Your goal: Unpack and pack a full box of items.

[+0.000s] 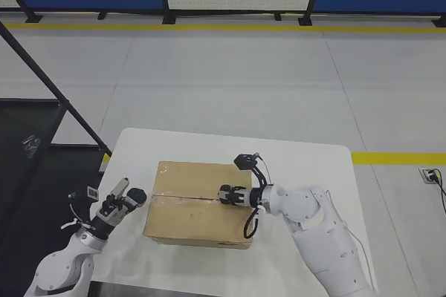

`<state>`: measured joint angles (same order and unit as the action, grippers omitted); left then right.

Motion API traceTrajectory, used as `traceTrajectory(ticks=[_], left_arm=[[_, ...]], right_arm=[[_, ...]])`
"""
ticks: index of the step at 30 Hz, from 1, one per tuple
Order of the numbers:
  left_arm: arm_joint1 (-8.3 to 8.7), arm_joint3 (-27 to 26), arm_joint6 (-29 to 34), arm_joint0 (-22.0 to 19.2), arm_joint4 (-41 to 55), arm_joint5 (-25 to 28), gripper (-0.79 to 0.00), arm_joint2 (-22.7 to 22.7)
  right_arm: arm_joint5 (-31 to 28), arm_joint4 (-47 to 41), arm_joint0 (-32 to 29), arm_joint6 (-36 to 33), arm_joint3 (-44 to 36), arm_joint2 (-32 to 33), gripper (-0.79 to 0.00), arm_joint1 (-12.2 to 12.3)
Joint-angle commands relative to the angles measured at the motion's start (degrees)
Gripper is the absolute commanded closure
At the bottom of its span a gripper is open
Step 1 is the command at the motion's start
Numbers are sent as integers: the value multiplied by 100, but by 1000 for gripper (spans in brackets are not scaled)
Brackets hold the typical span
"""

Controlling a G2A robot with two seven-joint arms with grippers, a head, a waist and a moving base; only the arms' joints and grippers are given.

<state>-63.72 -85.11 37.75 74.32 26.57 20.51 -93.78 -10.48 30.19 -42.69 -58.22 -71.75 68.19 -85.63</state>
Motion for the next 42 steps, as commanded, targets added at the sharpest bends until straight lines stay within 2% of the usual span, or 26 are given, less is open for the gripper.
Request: traceTrajectory(ticks=[1,9,16,22,36,42], left_arm=[[2,26,4,5,19,12,-785,-16],[4,95,19,60,108,83,-785,-53],[11,133,49,144,217,148,-785,-144],[17,129,72,222,304,184,-785,-220],[27,221,135,321,477,249,-785,-352],[22,28,270,372,820,294,-785,-415]], right_arm=[[-7,-77,81,-9,91,-74,0,-9],[25,-254,524,161,553,-588,0,-117],[145,-352,1050,248,1026,-1251,0,-312],[238,-482,1512,465,1594,-1806,0,-546],[-18,-1046,2352,943,2820,-2737,0,-1197],[-199,-1193,2612,1136,3306,-3020,0,-1487]])
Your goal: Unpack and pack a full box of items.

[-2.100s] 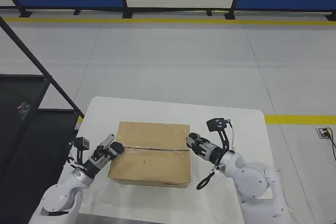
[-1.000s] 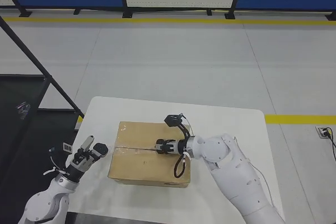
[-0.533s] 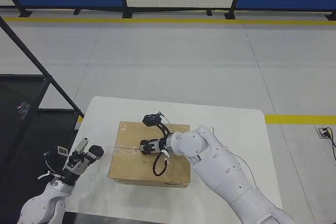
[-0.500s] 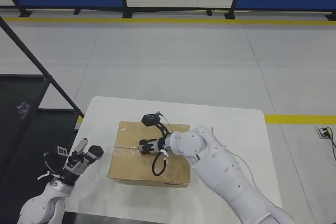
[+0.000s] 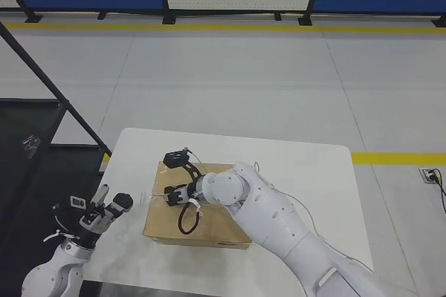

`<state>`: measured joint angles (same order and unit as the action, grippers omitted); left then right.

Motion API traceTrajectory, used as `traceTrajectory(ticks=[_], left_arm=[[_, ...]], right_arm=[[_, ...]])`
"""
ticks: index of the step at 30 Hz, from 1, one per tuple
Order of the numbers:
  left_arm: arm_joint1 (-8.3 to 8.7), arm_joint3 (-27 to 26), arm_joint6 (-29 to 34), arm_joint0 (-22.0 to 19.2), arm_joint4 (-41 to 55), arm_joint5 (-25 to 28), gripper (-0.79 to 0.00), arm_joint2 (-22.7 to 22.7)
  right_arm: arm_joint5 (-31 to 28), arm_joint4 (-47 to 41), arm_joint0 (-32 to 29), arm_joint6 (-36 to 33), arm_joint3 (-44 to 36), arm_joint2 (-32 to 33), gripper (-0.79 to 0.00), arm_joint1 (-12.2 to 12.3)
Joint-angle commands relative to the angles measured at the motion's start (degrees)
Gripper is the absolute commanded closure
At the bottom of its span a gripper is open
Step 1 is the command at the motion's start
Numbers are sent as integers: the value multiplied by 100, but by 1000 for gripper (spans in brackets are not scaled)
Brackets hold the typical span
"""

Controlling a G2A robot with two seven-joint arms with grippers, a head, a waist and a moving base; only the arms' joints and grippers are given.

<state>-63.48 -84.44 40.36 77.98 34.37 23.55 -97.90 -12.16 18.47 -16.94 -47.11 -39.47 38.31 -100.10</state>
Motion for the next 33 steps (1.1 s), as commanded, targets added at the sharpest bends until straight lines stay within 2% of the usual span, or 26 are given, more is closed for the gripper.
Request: traceTrajectory(ticks=[1,5,15,21,33], left_arm=[[-2,-71,13,1,33,-34,-785,11],[-19,-59,-64,-131,-205,-144,-785,232],[-120,423,-572,-636,-754,-128,-785,922],[-143,730,-778,-714,-694,-68,-785,927],[-187,927,-855,-809,-661,-20,-785,1060]], right_arm=[[-77,-44,71,47,156,-59,0,-79],[-293,-155,172,98,417,-122,0,-208],[-515,-192,294,161,816,-132,0,-358],[-598,-156,312,201,908,-37,0,-345],[-685,-31,216,153,840,127,0,-274]])
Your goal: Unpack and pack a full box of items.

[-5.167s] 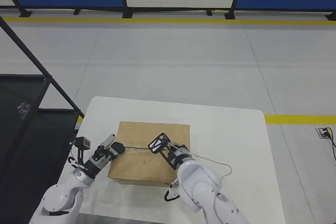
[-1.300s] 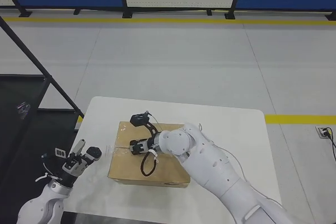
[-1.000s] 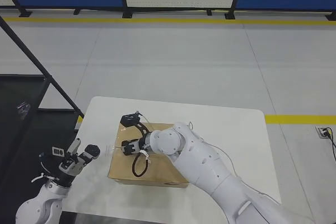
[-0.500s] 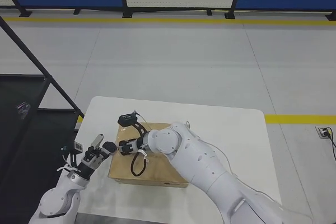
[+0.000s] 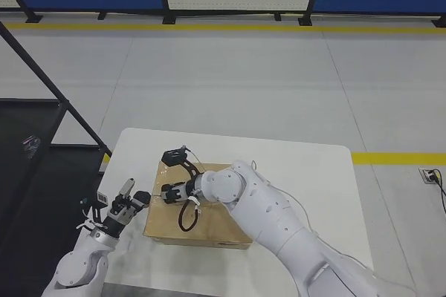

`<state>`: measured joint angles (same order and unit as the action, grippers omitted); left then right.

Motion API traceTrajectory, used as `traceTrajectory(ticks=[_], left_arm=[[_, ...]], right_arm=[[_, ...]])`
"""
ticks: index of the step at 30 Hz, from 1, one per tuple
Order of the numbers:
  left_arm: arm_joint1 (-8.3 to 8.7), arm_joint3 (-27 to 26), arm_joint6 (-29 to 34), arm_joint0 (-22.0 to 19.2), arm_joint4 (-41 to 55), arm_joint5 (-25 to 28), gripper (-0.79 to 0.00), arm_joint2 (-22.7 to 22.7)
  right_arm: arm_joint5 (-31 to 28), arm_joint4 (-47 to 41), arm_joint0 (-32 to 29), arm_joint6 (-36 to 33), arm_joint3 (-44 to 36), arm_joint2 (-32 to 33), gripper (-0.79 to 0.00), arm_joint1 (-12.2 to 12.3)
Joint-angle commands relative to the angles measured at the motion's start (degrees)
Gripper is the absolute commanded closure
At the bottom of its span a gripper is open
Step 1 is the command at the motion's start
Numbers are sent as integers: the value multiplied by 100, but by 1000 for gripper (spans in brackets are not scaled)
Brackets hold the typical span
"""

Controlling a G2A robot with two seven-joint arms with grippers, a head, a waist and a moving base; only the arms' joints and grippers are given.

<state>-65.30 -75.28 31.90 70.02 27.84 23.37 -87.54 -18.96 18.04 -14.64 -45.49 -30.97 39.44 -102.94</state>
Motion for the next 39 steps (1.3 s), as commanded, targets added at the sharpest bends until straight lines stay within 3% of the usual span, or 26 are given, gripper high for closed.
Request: traceTrajectory(ticks=[1,11,24,39], left_arm=[[-11,21,-17,-24,-16,-1,-785,46],[-33,153,-23,-64,-94,32,-785,112],[-20,202,83,110,-108,122,-785,-14],[66,-83,288,426,274,175,-785,-654]], right_arm=[[-14,26,-29,-22,-24,30,0,21],[-72,217,-276,-253,-486,327,0,264],[365,740,-852,-959,-1663,812,0,699],[1197,1703,-2173,-1553,-3690,2117,0,1402]])
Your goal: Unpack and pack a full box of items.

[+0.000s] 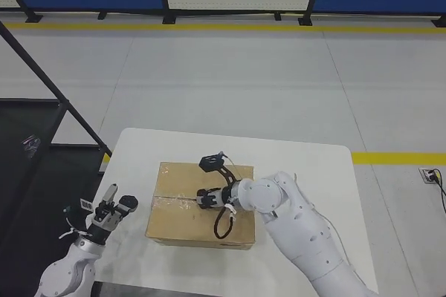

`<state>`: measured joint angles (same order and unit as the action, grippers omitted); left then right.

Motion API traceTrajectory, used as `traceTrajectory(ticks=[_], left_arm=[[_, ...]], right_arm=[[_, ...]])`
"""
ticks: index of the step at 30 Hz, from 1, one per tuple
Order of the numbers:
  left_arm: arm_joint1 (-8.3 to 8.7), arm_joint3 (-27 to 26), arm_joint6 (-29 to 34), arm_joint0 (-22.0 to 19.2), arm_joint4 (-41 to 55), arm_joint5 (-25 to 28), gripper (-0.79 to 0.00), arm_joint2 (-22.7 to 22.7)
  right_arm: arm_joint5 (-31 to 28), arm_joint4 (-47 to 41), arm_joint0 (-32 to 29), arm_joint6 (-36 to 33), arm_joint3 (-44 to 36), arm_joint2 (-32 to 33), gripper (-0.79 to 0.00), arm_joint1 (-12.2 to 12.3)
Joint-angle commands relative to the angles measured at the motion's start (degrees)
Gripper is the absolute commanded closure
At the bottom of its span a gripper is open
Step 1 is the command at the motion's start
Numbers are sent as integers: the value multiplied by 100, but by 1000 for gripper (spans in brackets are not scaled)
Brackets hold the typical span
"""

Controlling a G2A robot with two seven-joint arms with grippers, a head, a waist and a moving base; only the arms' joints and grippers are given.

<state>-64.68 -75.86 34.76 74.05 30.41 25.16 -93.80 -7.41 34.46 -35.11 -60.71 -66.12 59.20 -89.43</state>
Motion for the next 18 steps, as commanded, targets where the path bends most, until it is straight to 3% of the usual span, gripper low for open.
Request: traceTrajectory(ticks=[1,10,18], left_arm=[[5,-51,7,43,37,-3,-785,-52],[21,-169,55,134,200,-55,-785,-231],[30,-280,88,179,217,-63,-785,-316]], right_arm=[[79,108,-257,-69,-342,265,0,101],[38,93,-1385,-235,-1688,1410,0,466],[18,-101,-1944,-309,-2165,2110,0,668]])
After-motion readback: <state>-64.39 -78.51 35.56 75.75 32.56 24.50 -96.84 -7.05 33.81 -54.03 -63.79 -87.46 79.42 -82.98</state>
